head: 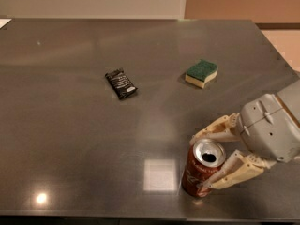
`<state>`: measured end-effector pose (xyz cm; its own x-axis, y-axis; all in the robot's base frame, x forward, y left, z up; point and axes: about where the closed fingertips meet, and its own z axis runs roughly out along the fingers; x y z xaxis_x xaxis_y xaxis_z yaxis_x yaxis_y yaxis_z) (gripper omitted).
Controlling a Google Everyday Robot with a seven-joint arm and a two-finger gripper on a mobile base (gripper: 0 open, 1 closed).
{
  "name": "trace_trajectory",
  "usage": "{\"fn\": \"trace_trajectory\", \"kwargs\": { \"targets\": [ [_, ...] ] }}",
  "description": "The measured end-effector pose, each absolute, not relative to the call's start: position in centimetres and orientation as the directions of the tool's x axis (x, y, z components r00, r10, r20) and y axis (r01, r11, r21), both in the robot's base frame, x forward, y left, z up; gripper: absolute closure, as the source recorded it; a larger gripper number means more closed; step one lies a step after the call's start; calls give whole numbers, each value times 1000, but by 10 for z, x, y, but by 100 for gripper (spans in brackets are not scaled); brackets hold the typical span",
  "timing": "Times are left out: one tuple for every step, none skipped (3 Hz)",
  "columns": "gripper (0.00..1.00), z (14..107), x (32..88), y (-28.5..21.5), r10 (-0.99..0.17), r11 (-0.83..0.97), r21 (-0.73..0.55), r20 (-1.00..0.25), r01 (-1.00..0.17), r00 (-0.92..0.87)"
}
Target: Knock coke can over
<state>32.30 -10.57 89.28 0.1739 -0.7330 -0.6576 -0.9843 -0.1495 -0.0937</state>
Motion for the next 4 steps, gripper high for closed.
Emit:
{"fn": "trace_trajectory", "kwargs": {
  "targets": [
    [71, 896, 329, -104, -736, -139, -88, -657, -986, 162],
    [95, 900, 335, -104, -742, -130, -89, -651, -988, 156],
    [100, 922, 358, -107, -812, -94, -115, -565, -989, 143],
    [100, 930, 380, -120, -905, -41, -98, -418, -994, 78]
  ]
}}
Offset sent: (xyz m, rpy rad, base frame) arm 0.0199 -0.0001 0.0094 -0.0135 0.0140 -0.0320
